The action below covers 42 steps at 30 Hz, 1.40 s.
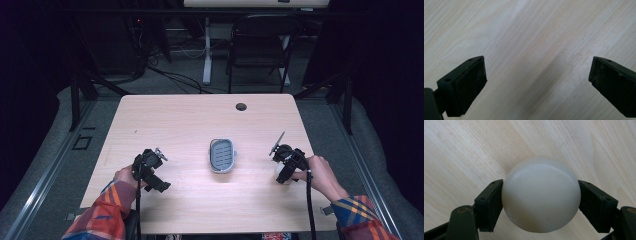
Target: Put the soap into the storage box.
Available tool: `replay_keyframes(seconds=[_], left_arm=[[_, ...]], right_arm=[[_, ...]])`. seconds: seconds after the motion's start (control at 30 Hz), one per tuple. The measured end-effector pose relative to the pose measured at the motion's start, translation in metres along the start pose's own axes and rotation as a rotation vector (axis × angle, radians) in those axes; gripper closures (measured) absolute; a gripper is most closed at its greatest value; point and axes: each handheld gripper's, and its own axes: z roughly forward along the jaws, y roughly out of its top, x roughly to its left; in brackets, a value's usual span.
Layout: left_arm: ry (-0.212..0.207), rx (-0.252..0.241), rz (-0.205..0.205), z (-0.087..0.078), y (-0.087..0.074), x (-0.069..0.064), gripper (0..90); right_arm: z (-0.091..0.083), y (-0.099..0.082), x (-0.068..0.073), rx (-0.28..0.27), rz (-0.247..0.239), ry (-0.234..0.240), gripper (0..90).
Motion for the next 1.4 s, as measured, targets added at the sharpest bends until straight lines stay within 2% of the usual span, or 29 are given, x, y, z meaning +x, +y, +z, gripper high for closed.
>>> replay_keyframes(seconds=[0.1, 0.17, 0.2, 0.27, 0.3, 0.37, 0.4, 0.6, 0.63, 0.7, 1.4], left_arm=[[0.003, -0.002, 0.002, 0.000, 0.000, 0.000, 1.3], [0.004, -0.004, -0.002, 0.000, -0.001, 0.000, 1.3], [0.005, -0.010, -0.006, 0.000, -0.001, 0.000, 1.4], [0.004, -0.005, 0.000, 0.000, -0.001, 0.000, 1.4], [0.003, -0.004, 0.003, 0.000, 0.000, 0.000, 1.4], [0.002, -0.001, 0.005, 0.000, 0.000, 0.000, 1.4], [0.000, 0.000, 0.002, 0.000, 0.000, 0.000, 1.3], [-0.001, 0.001, 0.001, 0.000, 0.000, -0.001, 1.5], [-0.001, 0.002, -0.001, 0.001, 0.000, -0.001, 1.5], [0.000, 0.001, -0.001, 0.000, 0.000, 0.000, 1.6], [-0.007, 0.000, 0.002, 0.001, 0.001, -0.001, 1.5]], right_arm=[[-0.001, 0.002, 0.001, -0.011, 0.011, 0.011, 24.4], [-0.002, 0.004, -0.001, -0.001, 0.000, 0.012, 24.3], [-0.001, 0.006, 0.000, -0.015, 0.013, 0.018, 24.4], [-0.004, 0.010, -0.001, 0.005, -0.007, 0.007, 24.4], [-0.005, 0.011, 0.000, -0.009, 0.007, 0.016, 24.4], [-0.008, 0.015, -0.001, 0.005, -0.011, 0.009, 24.4], [-0.008, 0.016, 0.000, -0.014, -0.003, 0.015, 24.4], [-0.011, 0.027, 0.000, 0.010, -0.027, 0.003, 24.4], [-0.010, 0.028, 0.001, -0.010, -0.014, 0.010, 24.4], [-0.011, 0.032, 0.001, 0.016, -0.039, -0.002, 24.4], [-0.025, 0.060, 0.006, 0.009, -0.084, -0.007, 24.4]])
